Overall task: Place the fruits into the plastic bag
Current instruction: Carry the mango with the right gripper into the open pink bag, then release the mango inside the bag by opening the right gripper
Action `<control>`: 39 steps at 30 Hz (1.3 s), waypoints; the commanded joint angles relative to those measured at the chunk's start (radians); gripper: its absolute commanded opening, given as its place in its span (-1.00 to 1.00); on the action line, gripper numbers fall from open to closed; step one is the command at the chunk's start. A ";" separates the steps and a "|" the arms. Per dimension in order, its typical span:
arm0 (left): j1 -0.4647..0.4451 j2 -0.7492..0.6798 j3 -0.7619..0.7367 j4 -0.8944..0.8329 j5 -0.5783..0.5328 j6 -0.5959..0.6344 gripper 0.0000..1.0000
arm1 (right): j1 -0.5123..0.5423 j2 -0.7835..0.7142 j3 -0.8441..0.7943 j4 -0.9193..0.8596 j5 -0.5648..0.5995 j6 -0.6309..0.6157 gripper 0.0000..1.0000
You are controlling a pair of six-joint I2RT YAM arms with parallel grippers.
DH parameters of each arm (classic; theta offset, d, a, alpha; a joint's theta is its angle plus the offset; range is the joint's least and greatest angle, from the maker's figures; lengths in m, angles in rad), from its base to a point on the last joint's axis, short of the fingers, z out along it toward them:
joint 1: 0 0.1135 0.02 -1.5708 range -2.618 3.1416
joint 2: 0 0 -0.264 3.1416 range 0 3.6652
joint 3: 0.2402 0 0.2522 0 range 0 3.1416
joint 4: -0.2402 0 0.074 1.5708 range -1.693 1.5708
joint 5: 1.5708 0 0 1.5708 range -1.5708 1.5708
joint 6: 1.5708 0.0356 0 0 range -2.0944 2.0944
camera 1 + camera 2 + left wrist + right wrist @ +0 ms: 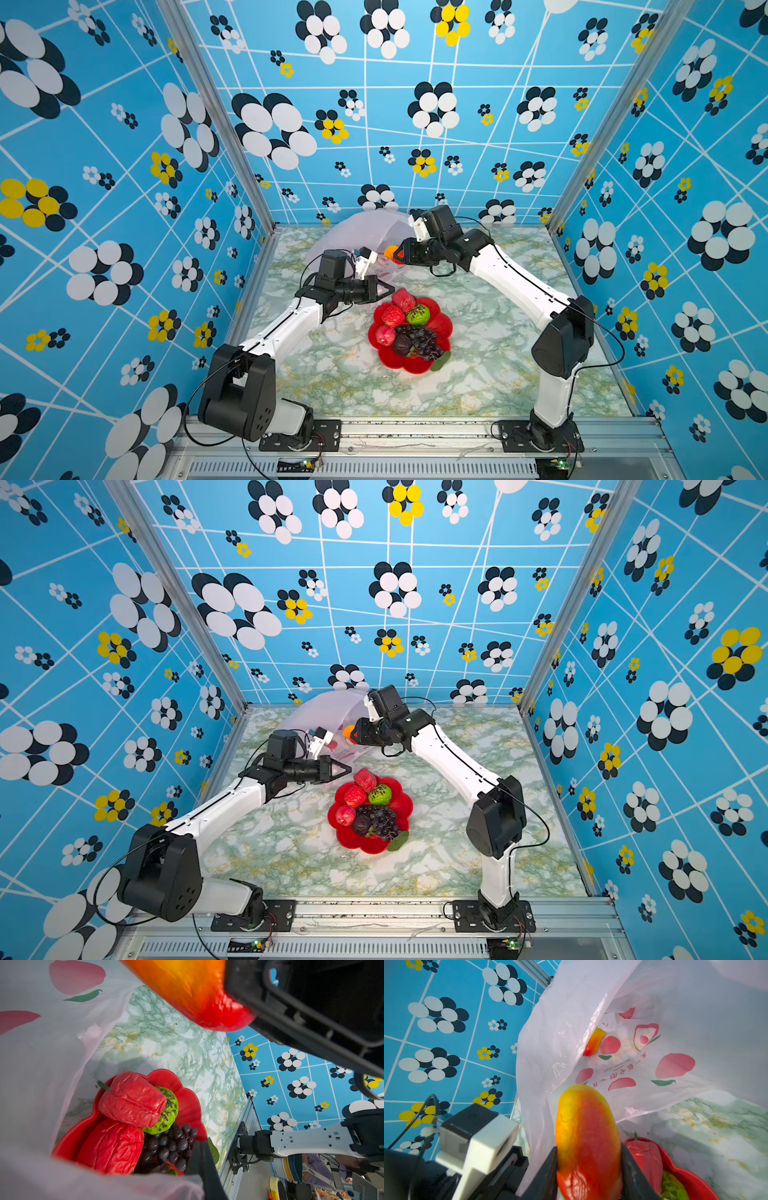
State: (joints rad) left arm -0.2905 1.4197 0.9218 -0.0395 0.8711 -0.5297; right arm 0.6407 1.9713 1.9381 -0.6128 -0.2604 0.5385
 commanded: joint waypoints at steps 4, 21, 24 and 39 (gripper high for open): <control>-0.010 -0.005 0.003 -0.017 -0.003 0.028 -1.00 | 0.004 0.137 0.146 -0.026 -0.051 0.018 -0.31; -0.009 0.012 0.007 -0.026 -0.006 0.036 -1.00 | -0.005 0.469 0.410 0.023 -0.082 0.129 -0.28; -0.009 0.018 0.008 -0.026 -0.004 0.036 -1.00 | -0.011 0.525 0.460 0.032 -0.100 0.158 -0.28; -0.008 0.031 0.011 -0.036 -0.006 0.042 -1.00 | -0.021 0.648 0.586 0.072 -0.120 0.228 0.31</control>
State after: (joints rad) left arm -0.2905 1.4437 0.9218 -0.0605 0.8642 -0.5095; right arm 0.6250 2.6091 2.4893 -0.5648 -0.3687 0.7563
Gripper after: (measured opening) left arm 0.044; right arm 0.646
